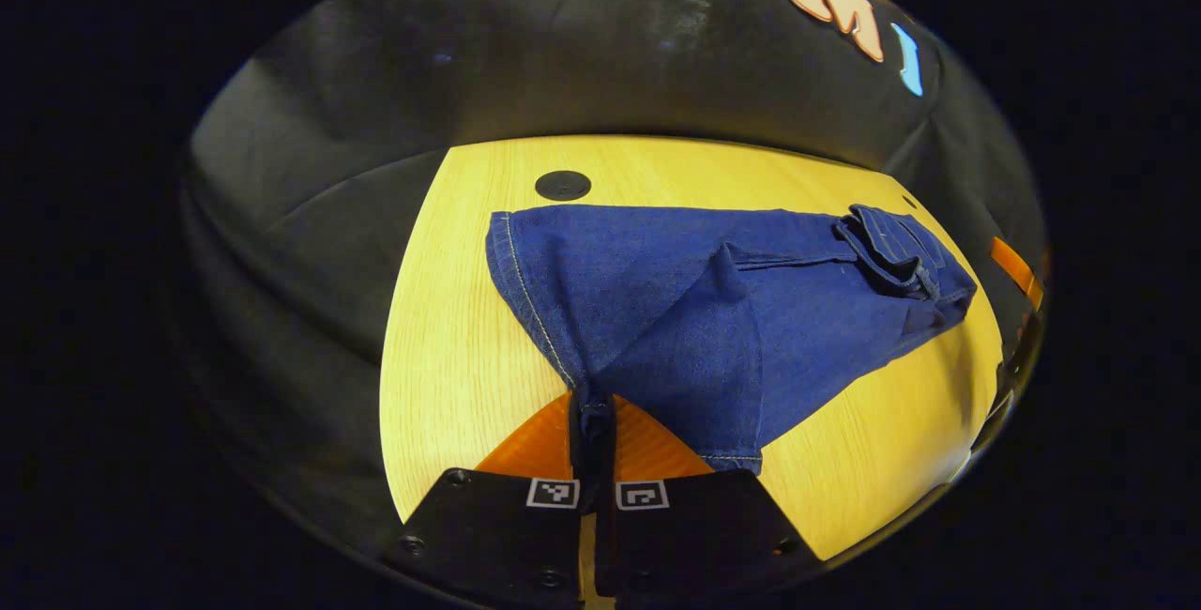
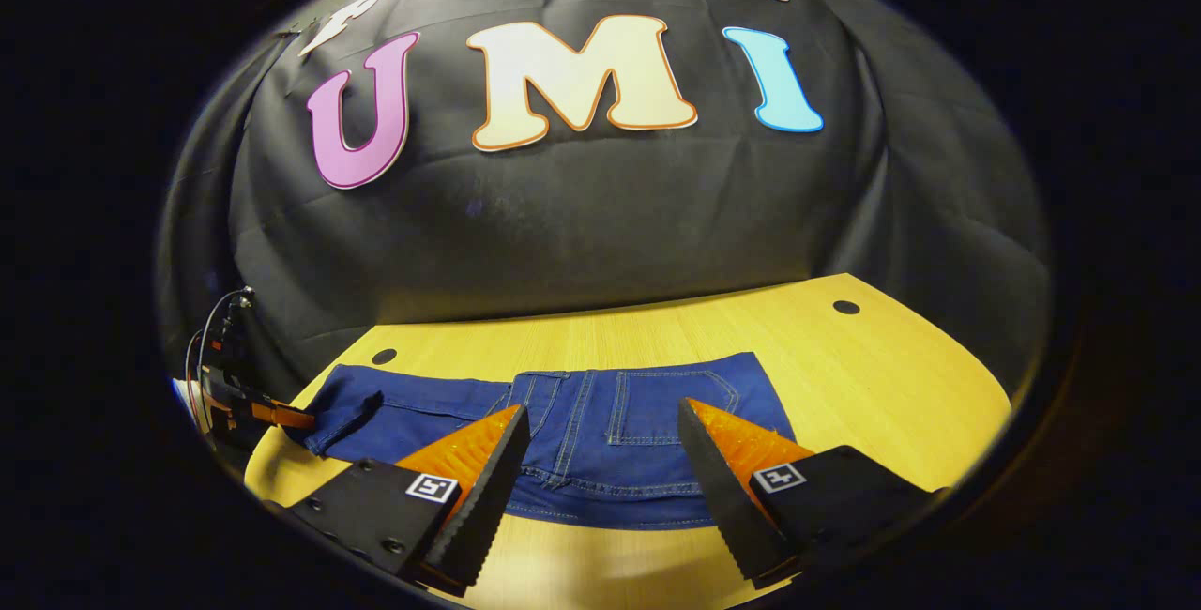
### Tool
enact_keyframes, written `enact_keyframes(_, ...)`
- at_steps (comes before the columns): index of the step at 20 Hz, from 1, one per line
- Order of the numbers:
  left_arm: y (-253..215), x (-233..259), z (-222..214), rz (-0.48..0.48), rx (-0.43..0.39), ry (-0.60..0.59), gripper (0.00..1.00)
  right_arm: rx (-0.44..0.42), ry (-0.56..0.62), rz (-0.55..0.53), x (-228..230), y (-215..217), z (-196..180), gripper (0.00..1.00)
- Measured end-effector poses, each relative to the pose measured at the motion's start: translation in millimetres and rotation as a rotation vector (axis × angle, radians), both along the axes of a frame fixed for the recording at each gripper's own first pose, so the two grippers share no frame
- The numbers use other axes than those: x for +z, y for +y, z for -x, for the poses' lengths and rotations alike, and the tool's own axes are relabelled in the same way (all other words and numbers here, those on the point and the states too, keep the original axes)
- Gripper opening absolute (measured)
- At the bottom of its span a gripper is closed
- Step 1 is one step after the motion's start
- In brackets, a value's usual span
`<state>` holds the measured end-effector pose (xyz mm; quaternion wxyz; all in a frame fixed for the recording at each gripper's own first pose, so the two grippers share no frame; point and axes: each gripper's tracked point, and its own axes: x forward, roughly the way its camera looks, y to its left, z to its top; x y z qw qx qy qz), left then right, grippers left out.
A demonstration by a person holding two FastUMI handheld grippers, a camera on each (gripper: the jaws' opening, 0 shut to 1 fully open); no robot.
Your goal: Grasp the waist and the cuffs of the jeans and fold them to make the two legs overlap; first hold the waist and fold one-third of the jeans toward the cuffs, then hold the cuffs and fold the remaining one-third in the same direction to finish folding.
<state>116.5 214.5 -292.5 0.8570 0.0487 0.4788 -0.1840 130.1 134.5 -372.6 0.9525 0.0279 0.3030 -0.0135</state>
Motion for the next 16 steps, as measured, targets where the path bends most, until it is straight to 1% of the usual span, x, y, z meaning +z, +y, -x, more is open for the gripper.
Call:
enact_keyframes(3, -12, 25, -2, 0.041, 0.037, -0.039, 0.00, 0.001, -0.025, 0.007, 17, -18, 0, 0.98)
enact_keyframes(6, -33, 55, -3, 0.076, 0.054, -0.065, 0.00, 0.001, -0.044, 0.002, 32, -36, 1, 0.98)
enact_keyframes(10, -79, 102, -6, 0.173, 0.068, -0.111, 0.00, 0.020, -0.052, -0.006, 46, -56, 9, 0.98)
enact_keyframes(13, -110, 127, -4, 0.193, 0.037, -0.157, 0.00, 0.032, -0.063, -0.017, 58, -71, 14, 0.98)
enact_keyframes(16, -141, 144, -2, 0.204, 0.014, -0.178, 0.00, 0.038, -0.071, -0.021, 68, -91, 21, 0.98)
